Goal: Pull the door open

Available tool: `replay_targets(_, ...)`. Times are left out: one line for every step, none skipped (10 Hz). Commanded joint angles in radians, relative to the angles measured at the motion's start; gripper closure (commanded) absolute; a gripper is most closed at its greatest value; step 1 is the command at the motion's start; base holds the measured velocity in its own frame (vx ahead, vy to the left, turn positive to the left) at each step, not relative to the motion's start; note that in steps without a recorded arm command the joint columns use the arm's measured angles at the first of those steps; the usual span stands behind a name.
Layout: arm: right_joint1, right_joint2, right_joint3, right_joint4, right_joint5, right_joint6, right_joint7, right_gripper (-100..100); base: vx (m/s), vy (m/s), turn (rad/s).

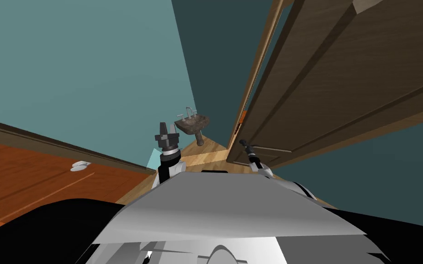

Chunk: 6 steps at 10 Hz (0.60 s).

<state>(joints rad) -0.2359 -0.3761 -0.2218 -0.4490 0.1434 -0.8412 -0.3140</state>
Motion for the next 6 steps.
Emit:
replay_targets(0.013,-0.007,0.017,-0.016,0.014,-0.010,-0.021,100,-0.197,-0.077,0.070)
replay_targets(0.016,-0.012,0.026,-0.018,0.023,-0.018,-0.034,100,-0.184,-0.077,0.078)
replay_targets(0.019,-0.017,0.036,-0.019,0.031,-0.026,-0.046,100,-0.211,-0.054,0.086)
replay_targets(0.022,-0.021,0.044,-0.021,0.038,-0.034,-0.057,100,-0.216,-0.069,0.068)
replay_targets(0.024,-0.025,0.051,-0.022,0.044,-0.039,-0.066,100,-0.215,-0.082,0.062)
replay_targets(0.026,-0.028,0.059,-0.023,0.050,-0.046,-0.075,100,-0.207,-0.054,0.059)
